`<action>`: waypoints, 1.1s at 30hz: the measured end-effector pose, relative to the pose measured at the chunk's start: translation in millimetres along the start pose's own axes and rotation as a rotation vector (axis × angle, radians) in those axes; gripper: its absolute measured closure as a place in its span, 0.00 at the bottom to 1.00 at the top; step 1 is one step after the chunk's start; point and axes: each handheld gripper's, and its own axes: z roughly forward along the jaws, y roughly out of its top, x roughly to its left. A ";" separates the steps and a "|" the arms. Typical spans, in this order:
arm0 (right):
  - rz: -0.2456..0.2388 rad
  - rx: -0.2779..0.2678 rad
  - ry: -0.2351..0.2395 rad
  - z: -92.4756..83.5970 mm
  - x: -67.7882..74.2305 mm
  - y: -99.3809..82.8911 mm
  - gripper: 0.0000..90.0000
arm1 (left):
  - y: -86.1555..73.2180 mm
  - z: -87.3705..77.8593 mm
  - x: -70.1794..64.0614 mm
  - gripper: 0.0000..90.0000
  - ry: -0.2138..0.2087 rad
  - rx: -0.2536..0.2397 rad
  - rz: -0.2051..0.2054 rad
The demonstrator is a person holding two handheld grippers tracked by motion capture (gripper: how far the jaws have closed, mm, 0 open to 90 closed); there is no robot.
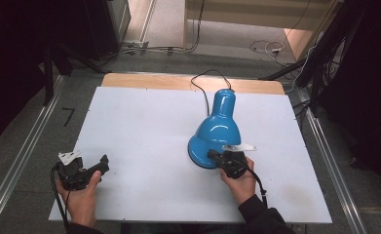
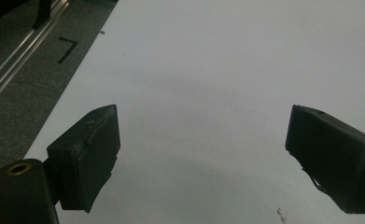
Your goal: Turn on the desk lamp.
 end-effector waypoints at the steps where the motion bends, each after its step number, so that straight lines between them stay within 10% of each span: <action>1: -0.004 0.000 -0.001 0.0 0.0 0.0 0.98 | -0.1 -0.1 0.0 0.12 0.000 0.000 0.000; 33: -0.010 -0.010 0.038 -3.5 7.1 -2.6 0.98 | -0.9 -1.1 -0.3 0.13 -0.001 0.001 -0.004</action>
